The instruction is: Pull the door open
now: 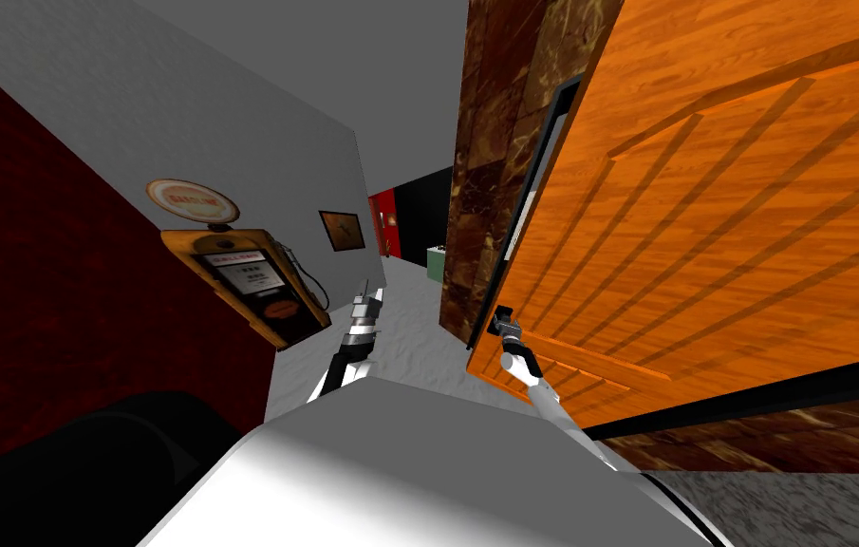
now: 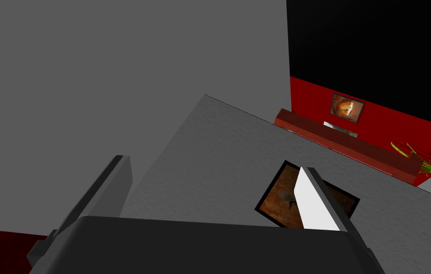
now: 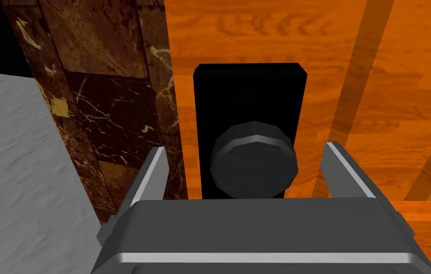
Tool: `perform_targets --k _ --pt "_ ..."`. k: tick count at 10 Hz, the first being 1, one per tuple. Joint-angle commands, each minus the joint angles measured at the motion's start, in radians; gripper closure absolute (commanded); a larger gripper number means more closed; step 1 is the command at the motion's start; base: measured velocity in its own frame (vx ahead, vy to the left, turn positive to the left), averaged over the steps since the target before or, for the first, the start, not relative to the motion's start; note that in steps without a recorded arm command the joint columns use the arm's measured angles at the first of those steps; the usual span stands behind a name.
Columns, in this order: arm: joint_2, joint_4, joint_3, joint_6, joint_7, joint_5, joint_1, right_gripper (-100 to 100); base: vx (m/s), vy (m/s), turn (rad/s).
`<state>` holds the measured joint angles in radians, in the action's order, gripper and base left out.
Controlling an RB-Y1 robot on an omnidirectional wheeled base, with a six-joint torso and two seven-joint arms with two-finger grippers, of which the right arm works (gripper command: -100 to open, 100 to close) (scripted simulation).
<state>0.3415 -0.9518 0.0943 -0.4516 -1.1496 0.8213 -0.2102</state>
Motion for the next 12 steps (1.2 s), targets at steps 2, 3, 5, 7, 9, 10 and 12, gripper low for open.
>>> perform_targets --k 2,3,5,7,9,10,12 --pt "0.000 0.000 0.000 0.000 0.000 0.000 0.000 100 0.028 -0.004 -0.003" --pt "0.000 0.000 0.000 0.000 0.000 0.000 0.000 100 -0.023 -0.005 -0.015" --pt "0.000 0.000 0.000 0.000 0.000 0.000 0.000 100 -0.016 0.000 0.009" --pt "0.000 0.000 0.000 0.000 0.000 0.000 0.000 100 0.000 0.000 0.000" --pt "0.020 -0.041 0.045 0.008 -0.032 -0.010 0.023 100 -0.135 -0.029 -0.020" --pt "0.024 -0.052 0.056 0.010 -0.041 -0.012 0.028 100 -0.153 -0.015 0.007" --pt "0.040 -0.089 0.095 0.015 -0.068 -0.020 0.047 100 -0.140 -0.045 -0.019"
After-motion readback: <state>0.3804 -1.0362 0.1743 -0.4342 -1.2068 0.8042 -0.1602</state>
